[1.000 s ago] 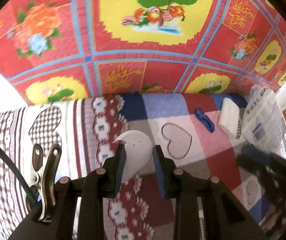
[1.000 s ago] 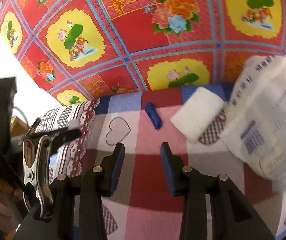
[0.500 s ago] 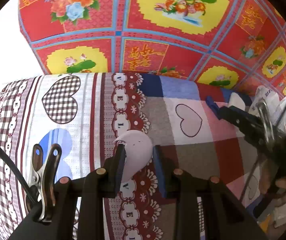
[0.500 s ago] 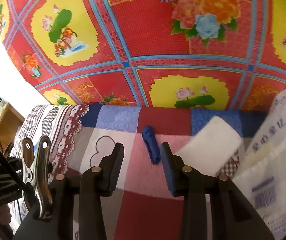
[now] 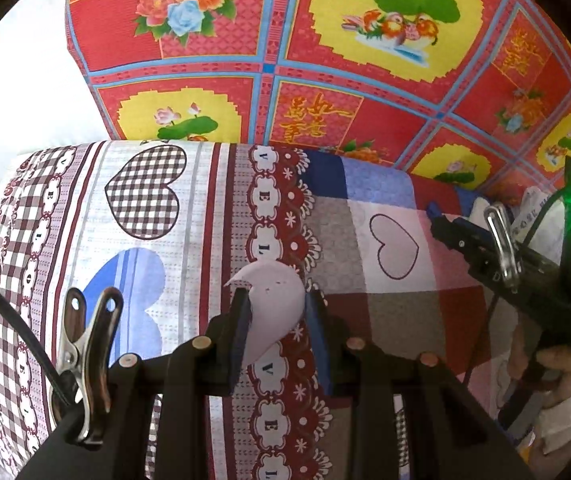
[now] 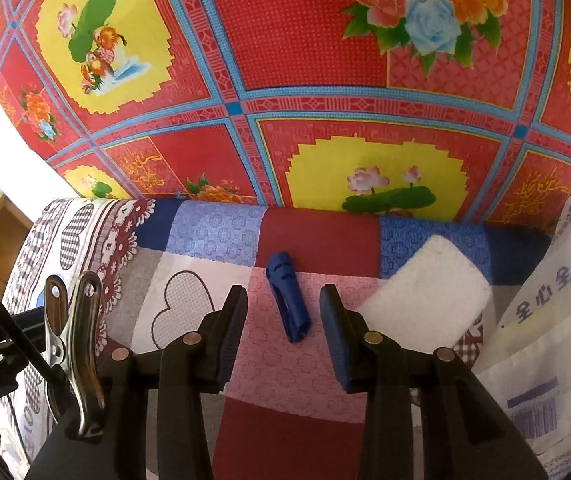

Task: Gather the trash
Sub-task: 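Close the left gripper on the white crescent object while the right grasps the blue item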

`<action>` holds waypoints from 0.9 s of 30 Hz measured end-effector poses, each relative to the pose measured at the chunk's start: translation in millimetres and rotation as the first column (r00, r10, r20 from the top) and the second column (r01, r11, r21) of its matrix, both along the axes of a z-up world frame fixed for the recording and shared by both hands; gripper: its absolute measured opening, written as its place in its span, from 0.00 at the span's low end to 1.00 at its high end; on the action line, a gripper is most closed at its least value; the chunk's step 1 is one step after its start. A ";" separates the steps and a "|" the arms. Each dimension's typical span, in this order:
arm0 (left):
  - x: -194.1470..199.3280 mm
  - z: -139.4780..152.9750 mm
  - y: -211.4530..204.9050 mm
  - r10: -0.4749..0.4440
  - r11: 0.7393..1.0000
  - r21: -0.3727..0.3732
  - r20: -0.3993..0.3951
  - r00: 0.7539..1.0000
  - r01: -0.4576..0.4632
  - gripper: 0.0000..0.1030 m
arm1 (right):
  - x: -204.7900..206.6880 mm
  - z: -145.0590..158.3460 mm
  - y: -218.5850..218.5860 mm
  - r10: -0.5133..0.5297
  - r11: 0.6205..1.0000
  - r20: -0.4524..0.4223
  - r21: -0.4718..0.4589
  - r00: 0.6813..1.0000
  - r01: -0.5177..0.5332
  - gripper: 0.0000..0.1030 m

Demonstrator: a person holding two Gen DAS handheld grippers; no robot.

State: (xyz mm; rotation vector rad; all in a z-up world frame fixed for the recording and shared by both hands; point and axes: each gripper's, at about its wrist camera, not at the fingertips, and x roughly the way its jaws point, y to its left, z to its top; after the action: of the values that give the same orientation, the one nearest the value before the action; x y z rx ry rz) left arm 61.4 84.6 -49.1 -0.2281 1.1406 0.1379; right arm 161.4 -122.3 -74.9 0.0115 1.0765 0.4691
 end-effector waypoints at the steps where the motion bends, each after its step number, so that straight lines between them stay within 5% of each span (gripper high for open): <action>1: -0.4 0.0 -0.1 0.003 1.000 0.000 -0.001 1.000 -0.003 0.29 | 0.0 -0.3 -0.2 0.001 1.000 0.003 -0.001 1.000 -0.001 0.37; 9: -2.0 -2.5 -0.1 0.019 1.000 -0.001 -0.013 1.000 -0.020 0.29 | 2.2 -1.2 0.5 0.004 0.999 0.017 -0.041 1.000 -0.003 0.18; 27: -16.6 6.5 16.6 0.082 0.997 0.010 0.002 0.997 -0.082 0.29 | -23.6 28.4 1.8 0.025 0.999 0.040 0.023 0.999 -0.026 0.15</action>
State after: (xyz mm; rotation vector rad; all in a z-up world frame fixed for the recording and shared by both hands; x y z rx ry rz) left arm 44.8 101.2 -42.6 -0.2657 1.1288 0.2157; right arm 137.8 -120.5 -46.4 0.0091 1.0333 0.5028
